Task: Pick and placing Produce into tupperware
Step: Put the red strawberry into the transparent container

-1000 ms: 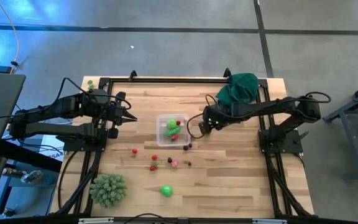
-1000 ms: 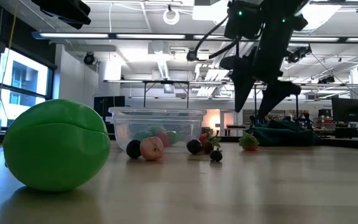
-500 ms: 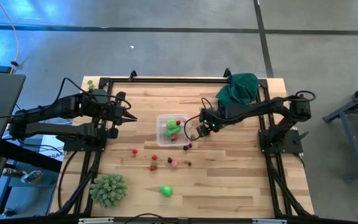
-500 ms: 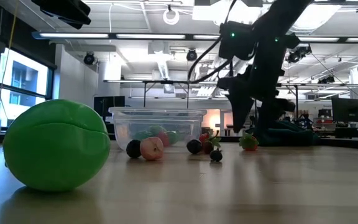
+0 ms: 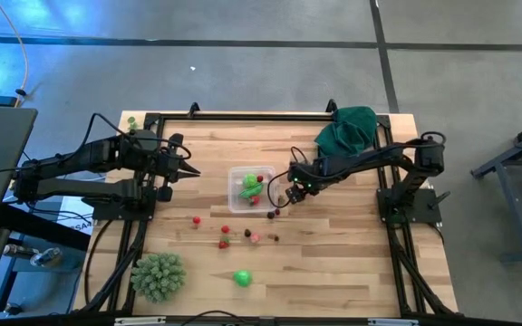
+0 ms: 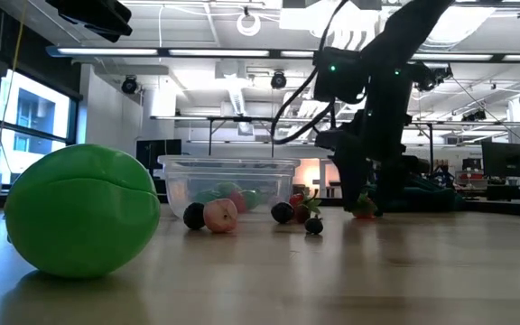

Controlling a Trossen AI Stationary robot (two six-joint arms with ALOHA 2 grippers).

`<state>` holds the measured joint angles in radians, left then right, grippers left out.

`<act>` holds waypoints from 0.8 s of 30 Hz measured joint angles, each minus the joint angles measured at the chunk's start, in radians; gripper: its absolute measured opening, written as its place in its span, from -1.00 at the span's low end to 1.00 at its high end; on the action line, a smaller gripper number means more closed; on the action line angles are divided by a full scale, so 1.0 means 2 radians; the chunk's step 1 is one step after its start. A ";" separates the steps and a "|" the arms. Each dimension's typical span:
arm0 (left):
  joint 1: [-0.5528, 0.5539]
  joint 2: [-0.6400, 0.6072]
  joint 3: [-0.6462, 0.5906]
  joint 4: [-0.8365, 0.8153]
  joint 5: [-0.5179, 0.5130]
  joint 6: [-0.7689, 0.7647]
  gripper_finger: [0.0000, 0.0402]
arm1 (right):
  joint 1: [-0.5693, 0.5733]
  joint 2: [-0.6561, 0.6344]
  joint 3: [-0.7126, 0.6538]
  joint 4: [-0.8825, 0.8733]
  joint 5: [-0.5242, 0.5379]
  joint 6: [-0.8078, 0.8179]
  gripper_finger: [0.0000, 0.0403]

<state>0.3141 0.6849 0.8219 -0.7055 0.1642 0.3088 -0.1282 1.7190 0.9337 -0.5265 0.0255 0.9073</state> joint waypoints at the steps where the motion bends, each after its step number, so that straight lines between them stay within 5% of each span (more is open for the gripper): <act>1: 0.000 0.000 0.000 0.000 0.000 0.000 -0.91 | 0.000 0.002 0.000 0.001 0.001 0.000 0.39; 14: 0.000 0.000 0.000 0.000 0.000 0.000 -0.91 | 0.000 0.004 0.001 0.005 0.013 -0.004 0.37; 24: 0.000 0.000 0.000 0.000 0.000 0.000 -0.91 | 0.000 0.005 0.000 0.003 0.018 -0.015 0.10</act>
<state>0.3141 0.6853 0.8219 -0.7058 0.1641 0.3088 -0.1280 1.7283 0.9333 -0.5209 0.0606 0.8773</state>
